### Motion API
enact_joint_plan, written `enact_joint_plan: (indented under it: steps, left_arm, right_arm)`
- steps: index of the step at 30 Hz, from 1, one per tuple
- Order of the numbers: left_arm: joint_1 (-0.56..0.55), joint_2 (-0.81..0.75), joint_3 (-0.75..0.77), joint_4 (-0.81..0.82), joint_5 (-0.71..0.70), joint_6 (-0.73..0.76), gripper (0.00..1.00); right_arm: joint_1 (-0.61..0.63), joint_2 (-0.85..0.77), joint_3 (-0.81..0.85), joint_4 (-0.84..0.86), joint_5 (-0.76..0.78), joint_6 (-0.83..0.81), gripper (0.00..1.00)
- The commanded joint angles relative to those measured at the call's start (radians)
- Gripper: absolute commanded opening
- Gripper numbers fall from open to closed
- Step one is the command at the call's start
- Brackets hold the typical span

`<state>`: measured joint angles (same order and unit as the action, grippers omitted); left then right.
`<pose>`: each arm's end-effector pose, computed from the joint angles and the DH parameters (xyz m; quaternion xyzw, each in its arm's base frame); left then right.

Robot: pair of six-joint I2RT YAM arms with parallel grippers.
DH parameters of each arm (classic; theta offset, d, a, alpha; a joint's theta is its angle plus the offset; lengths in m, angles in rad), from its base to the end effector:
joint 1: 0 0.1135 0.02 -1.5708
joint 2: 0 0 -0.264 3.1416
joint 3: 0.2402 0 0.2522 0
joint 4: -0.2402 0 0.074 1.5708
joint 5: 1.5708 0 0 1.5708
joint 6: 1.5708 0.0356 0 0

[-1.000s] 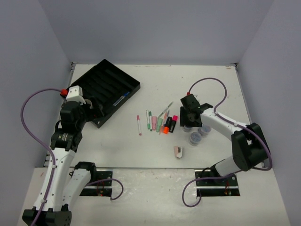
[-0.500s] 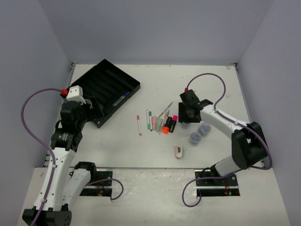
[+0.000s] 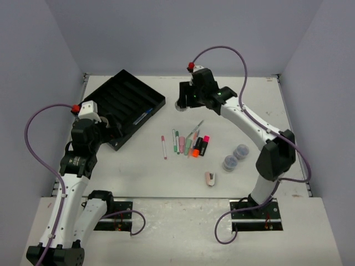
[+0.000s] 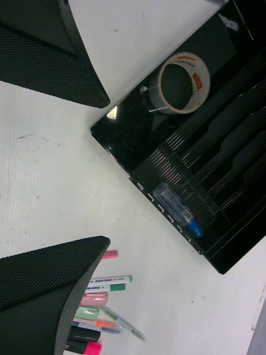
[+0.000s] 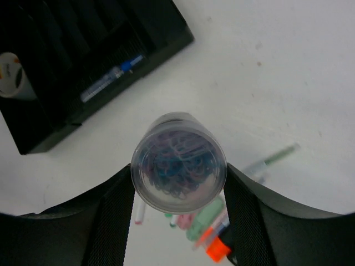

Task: Sort the stationery into containers
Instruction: Place the stationery in the storage box.

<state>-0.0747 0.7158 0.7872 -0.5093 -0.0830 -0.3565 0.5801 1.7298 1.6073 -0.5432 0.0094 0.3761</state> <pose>0.1598 -0.0090 0.3176 -0.1404 0.8316 -0.0805 0.5313 0.3335 0.2181 0.3361 -0.0895 0.8949 0.1974 0.3902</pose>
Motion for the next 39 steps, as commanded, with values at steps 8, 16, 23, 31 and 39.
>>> enact_joint_plan:
  steps: [8,16,23,31,39]
  left_arm:
    - [-0.007,-0.030,-0.016,0.043,-0.023,-0.006,1.00]
    - [-0.005,-0.020,-0.015,0.043,-0.012,-0.003,1.00]
    - [-0.005,-0.026,-0.016,0.046,-0.004,-0.002,1.00]
    - [-0.005,-0.034,-0.017,0.046,0.002,-0.001,1.00]
    - [-0.006,-0.053,-0.013,0.044,-0.009,-0.004,1.00]
  right_arm:
    - [0.038,0.559,0.712,0.046,-0.061,-0.084,0.13]
    - [0.034,0.696,0.793,0.195,-0.145,-0.047,0.16]
    - [-0.028,0.782,0.826,0.248,-0.255,0.115,0.18]
    - [-0.042,0.823,0.864,0.259,-0.305,0.167,0.20]
    - [-0.042,0.851,0.901,0.245,-0.363,0.174,0.24]
